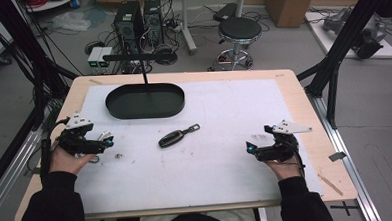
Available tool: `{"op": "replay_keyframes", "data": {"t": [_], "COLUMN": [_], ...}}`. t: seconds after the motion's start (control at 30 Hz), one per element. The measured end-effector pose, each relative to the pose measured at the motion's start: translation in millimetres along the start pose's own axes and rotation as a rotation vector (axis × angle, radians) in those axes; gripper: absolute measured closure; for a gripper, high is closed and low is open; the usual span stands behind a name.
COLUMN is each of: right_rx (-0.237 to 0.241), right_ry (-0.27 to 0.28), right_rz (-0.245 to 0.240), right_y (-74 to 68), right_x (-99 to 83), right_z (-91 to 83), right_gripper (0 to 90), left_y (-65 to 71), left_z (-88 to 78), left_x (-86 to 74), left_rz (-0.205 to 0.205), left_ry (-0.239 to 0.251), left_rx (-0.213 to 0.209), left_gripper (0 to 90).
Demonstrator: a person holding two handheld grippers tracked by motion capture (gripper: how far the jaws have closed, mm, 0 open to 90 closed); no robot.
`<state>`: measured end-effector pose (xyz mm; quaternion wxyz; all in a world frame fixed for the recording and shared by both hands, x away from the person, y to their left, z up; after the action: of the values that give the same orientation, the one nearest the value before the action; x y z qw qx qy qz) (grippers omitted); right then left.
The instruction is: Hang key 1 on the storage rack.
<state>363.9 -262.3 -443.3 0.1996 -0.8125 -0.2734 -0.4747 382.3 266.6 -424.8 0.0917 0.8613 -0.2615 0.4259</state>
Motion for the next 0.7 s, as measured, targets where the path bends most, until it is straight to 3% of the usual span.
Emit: {"op": "replay_keyframes", "data": {"t": [0.2,0.33,0.4,0.5,0.7], "right_rx": [0.004,0.006,-0.001,0.002,0.002], "right_ry": [-0.01,-0.011,-0.012,-0.018,-0.022], "right_rz": [-0.004,-0.012,-0.015,-0.013,-0.014], "right_y": [-0.7,-0.7,-0.5,-0.4,0.2], "right_x": [-0.8,-0.9,-1.1,-1.5,-2.1], "right_z": [1.3,1.8,2.2,2.7,2.6], "right_gripper": [0.9,0.8,0.8,0.8,0.8], "left_y": [-5.1,-16.2,-19.5,-32.4,-36.4], "left_z": [8.6,18.9,21.2,28.1,34.0], "left_x": [-1.7,-7.7,-9.2,-13.6,-17.8], "left_rz": [0.001,-0.046,-0.051,-0.098,-0.12], "left_ry": [-0.047,-0.093,-0.102,-0.134,-0.171], "left_rx": [-0.013,-0.031,-0.028,-0.013,-0.024], "left_gripper": [12.6,12.6,12.6,12.7,16.7]}}
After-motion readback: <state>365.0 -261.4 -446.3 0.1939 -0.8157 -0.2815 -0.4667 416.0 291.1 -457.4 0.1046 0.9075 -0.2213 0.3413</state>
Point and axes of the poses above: each handheld gripper's, and its own axes: z roughly forward along the jaws, x roughly out of its top, y roughly to its right, the point moved 6 cm from there along z, roughly forward along the jaws, and after that the axes turned 1 degree about -y, right-handed, at the moved point
